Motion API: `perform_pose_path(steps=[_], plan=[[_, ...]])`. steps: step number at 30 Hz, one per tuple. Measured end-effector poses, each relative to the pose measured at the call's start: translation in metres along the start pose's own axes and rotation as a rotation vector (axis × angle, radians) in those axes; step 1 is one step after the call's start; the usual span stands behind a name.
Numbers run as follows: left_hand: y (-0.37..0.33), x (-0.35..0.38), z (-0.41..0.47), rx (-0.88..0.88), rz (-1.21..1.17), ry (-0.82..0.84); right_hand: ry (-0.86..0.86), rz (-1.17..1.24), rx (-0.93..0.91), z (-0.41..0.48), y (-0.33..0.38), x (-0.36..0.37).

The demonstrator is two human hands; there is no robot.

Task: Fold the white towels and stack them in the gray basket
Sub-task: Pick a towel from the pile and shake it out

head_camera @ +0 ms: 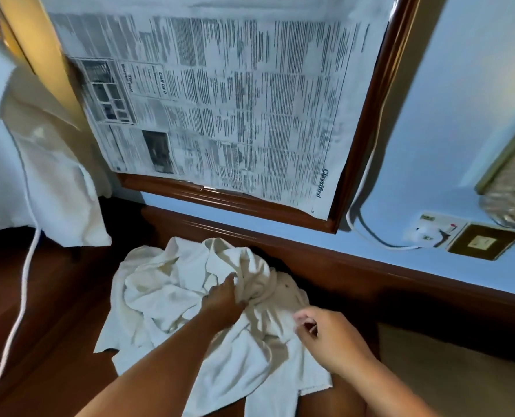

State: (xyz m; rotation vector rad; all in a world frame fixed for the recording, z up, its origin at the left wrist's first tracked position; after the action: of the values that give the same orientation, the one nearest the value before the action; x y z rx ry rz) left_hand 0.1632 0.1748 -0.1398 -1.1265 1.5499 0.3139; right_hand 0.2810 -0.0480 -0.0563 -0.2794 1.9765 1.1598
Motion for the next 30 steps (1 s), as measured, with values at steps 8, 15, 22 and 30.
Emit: perform_pose_path(steps=[8, 15, 22, 30], plan=[[-0.023, -0.051, 0.014, 0.200, -0.076, -0.026, -0.014, -0.071, 0.023, 0.028, 0.033, -0.005], [-0.089, -0.285, -0.032, 0.452, -0.314, -0.364, -0.098, 0.158, -0.266, 0.067, 0.171, -0.056], [-0.177, -0.443, -0.152, 0.812, 0.088, -0.458, -0.233, 0.250, -0.686, 0.044, 0.311, -0.207], [-0.227, -0.573, -0.240, 0.689, 0.291, -0.956, -0.823, 0.286, -0.902, -0.058, 0.427, -0.404]])
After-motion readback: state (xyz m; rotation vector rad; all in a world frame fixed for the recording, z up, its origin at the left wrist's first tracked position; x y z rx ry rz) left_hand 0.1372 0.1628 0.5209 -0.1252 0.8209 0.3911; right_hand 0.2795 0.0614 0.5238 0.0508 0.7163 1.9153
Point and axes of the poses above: each hand's wrist, its own z-axis towards the middle knuckle, its own x-axis out of the palm, y = z × x, the point moved 8 cm from there along z, towards the middle knuckle, and after that the axes turned 5 degrees about z, right-handed, at the moved point
